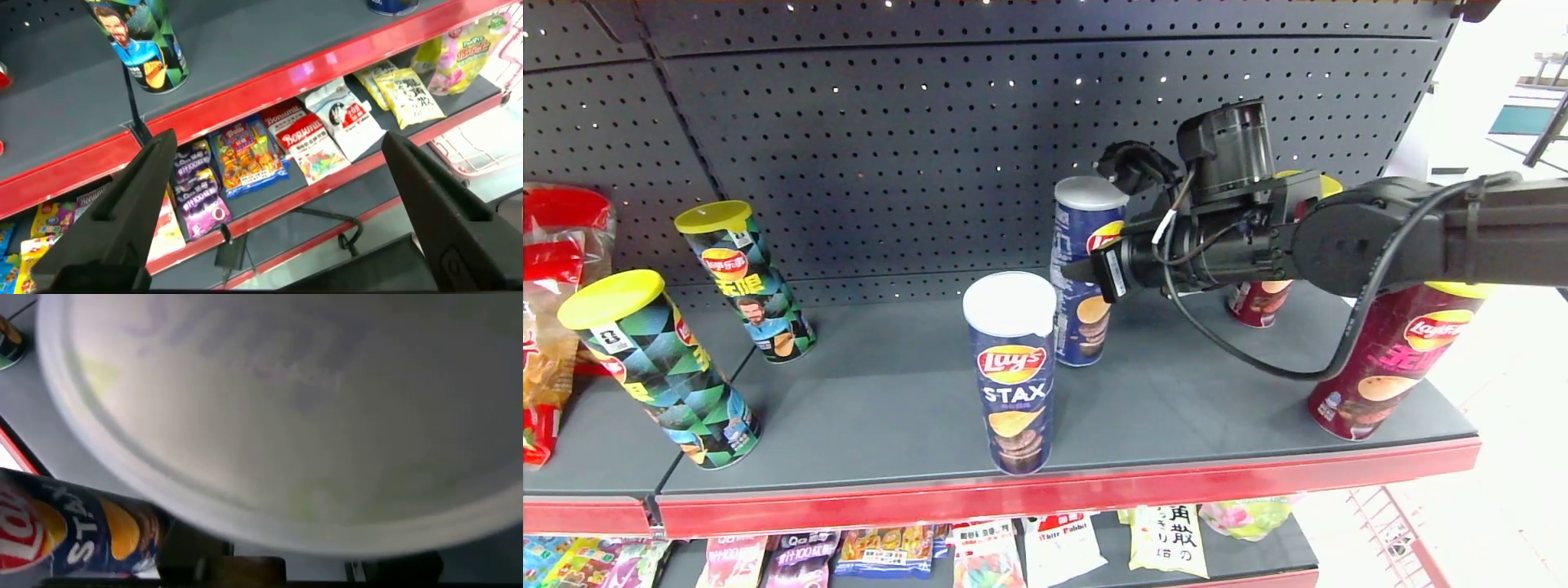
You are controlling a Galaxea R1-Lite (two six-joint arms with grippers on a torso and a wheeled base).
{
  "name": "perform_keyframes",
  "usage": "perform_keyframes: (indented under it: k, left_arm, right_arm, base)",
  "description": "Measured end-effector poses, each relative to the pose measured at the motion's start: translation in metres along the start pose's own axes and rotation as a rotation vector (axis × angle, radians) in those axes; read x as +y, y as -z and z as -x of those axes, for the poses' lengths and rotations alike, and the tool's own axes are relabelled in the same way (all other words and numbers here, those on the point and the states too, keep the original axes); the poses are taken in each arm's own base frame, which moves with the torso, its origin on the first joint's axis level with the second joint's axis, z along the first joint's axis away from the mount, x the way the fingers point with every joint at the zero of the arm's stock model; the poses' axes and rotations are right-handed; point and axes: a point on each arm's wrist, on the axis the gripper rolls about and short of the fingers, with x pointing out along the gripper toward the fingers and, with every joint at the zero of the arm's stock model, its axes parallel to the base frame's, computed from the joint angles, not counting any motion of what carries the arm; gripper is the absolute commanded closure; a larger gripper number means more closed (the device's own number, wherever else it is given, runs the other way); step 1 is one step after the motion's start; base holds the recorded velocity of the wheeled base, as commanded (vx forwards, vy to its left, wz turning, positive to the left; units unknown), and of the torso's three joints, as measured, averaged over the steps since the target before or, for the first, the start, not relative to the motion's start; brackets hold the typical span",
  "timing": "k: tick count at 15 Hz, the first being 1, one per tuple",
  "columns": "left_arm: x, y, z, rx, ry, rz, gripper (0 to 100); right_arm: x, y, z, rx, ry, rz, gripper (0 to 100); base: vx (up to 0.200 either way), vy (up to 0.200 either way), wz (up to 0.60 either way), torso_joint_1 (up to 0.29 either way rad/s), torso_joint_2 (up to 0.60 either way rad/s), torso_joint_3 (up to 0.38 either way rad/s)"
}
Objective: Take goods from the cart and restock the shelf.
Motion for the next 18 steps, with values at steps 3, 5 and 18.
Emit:
perform_keyframes:
  k: [3,5,18]
  left_arm:
    - [0.0,0.001,-0.001,0.008,0.001,0.0,0]
    - [0.0,0.001,-0.001,0.01,0.001,0.0,0]
    - [-0.001,0.005,-0.002,0.013,-0.006,0.0,0]
  right_arm:
    - [0.007,-0.001,-0.017,-0.024,-0.019,0.02,100]
    - [0.01,-0.002,-0.028,-0.052,-0.022,0.029,100]
    - [0.018,0.005,-0.05,-0.028,-0.025,0.041,100]
  base:
    - [0.0,0.0,0.0,0.0,0.0,0.0]
    - [0.0,0.0,0.0,0.0,0.0,0.0]
    - [0.0,0.0,0.0,0.0,0.0,0.0]
